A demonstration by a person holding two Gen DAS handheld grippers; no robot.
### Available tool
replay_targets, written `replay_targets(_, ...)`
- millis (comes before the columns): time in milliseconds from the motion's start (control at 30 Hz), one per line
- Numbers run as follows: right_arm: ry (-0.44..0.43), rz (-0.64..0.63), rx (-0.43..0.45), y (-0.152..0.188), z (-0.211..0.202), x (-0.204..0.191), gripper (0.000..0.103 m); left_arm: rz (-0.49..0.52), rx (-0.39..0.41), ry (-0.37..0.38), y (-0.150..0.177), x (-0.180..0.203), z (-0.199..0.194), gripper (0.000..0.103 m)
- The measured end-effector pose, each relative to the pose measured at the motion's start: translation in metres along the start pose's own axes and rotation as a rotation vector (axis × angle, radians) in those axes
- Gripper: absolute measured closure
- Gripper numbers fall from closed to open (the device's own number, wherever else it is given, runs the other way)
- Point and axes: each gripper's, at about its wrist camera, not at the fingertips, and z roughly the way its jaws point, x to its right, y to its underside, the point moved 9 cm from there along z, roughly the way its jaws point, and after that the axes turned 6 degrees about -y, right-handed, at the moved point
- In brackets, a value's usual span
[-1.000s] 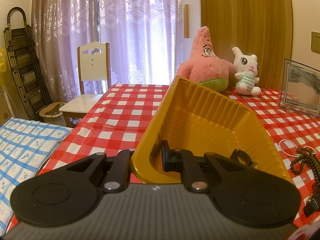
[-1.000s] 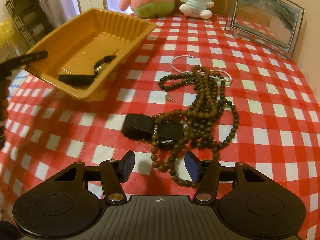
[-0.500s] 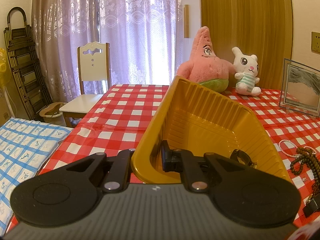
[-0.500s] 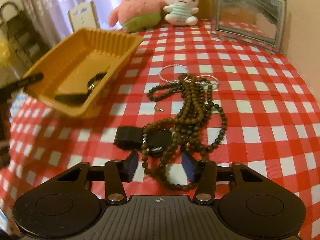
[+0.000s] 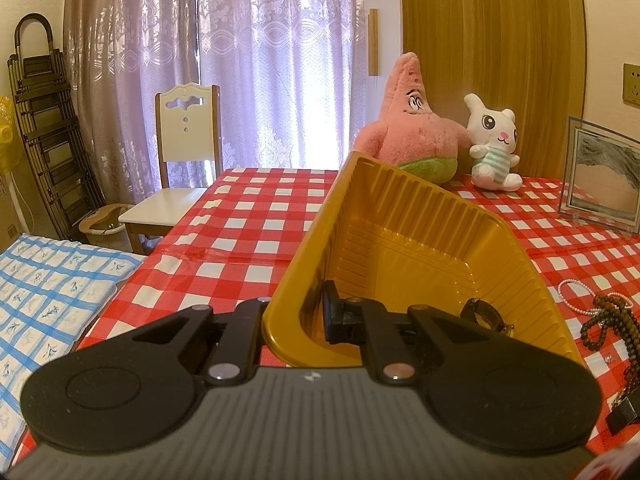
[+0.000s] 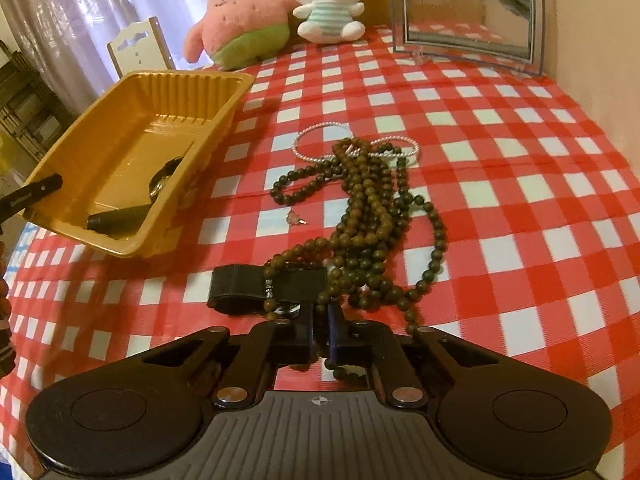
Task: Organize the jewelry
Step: 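Carry the bead bracelet into the tray and release it with the right gripper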
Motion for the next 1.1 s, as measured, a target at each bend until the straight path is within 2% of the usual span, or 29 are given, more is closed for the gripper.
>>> replay_targets(267,-0.018,-0.018,0.11,-0.036,-0.036,-0.006,0.096,0.001,0.001,0.001,0.0,0.0,-0.001,0.092)
replay_targets(500,-0.129,-0.099,0.197,-0.079,-0.042,-0.054,0.096,0.006,0.003,0.003,-0.001,0.001,0.0,0.092)
replay_targets(700,-0.273,-0.166,0.182,-0.096,-0.014,-0.112,0.096,0.003,0.002,0.004,-0.002,0.002,0.001,0.093)
replay_targets(867,-0.365,-0.223,0.145,-0.098,0.017,-0.154,0.096,0.002,0.001,0.008,-0.003,0.003,0.001,0.093)
replay_targets(1100,-0.374,-0.265,0.104,-0.1,0.071,-0.187,0.096,0.001,-0.004,0.018,-0.004,0.004,0.003,0.093)
